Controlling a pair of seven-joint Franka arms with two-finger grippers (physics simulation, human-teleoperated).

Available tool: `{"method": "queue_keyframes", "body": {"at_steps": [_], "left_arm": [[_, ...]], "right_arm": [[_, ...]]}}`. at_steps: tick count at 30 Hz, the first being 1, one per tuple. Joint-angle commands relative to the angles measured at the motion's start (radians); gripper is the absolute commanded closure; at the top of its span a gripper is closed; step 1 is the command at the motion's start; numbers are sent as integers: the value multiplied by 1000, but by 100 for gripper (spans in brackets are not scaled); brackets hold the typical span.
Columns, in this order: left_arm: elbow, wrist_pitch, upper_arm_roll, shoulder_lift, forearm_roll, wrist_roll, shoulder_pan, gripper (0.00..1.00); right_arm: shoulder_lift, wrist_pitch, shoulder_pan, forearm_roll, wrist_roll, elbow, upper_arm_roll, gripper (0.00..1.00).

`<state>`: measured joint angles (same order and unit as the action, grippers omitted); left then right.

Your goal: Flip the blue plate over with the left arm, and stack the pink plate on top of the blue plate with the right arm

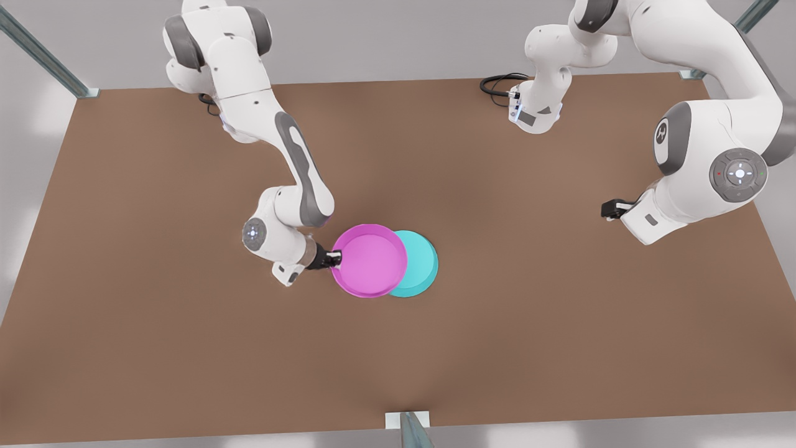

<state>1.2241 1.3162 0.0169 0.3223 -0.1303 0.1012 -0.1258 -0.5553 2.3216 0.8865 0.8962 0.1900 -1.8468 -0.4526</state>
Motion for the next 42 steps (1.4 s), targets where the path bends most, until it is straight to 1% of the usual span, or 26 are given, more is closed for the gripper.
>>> {"method": "queue_keyframes", "body": {"at_steps": [1,6,10,18,21,22,23,26,28,29,30,32,33,34,35,36,37,38,39,40,42], "left_arm": [[0,0,0,0,0,0,0,0],[0,5,0,4,-2,0,0,0],[0,5,0,4,-2,0,0,0],[2,3,0,4,-2,-2,0,0],[2,3,0,4,-2,-2,0,0],[0,3,0,4,-2,-2,0,0],[2,5,0,4,-2,-2,0,0],[0,5,0,6,-2,-2,0,0],[2,3,2,6,-2,0,2,0],[2,3,2,6,-2,0,2,0],[2,3,2,6,-3,0,2,0],[2,3,2,6,-3,0,2,0],[2,3,2,6,-3,0,2,0],[2,3,11,6,-2,0,2,0],[2,3,12,6,-2,2,2,0],[2,3,12,7,-2,2,2,0],[2,3,12,7,-2,2,2,0],[2,5,12,11,-2,2,2,0],[-2,6,14,14,-2,0,2,0],[-3,6,14,14,-5,0,2,0],[-5,6,14,14,0,2,2,0]], "right_arm": [[0,2,12,-8,-20,0,0,79],[-20,65,109,7,-187,37,2,79],[-48,91,144,12,-253,61,5,79],[-49,90,147,10,-264,54,5,79],[-48,82,146,10,-267,54,5,28],[-48,85,146,10,-267,50,5,8],[-46,90,146,10,-264,49,5,0],[-38,85,144,9,-244,41,-1,0],[29,81,137,1,-221,18,-18,0],[48,79,135,-2,-219,18,-41,0],[55,79,132,-3,-211,18,-44,0],[127,78,115,-8,-127,-34,-84,0],[155,78,115,-87,-127,-46,-110,0],[182,76,109,-232,-127,-46,-136,0],[221,24,57,-420,-127,-37,-140,0],[268,-62,-10,-571,-129,-22,-140,0],[310,-195,-76,-718,-129,18,-138,0],[331,-324,-126,-868,-126,89,-138,0],[334,-433,-204,-867,-124,159,-135,0],[351,-507,-277,-865,-124,196,-98,0],[434,-544,-535,-870,-124,195,100,0]]}}
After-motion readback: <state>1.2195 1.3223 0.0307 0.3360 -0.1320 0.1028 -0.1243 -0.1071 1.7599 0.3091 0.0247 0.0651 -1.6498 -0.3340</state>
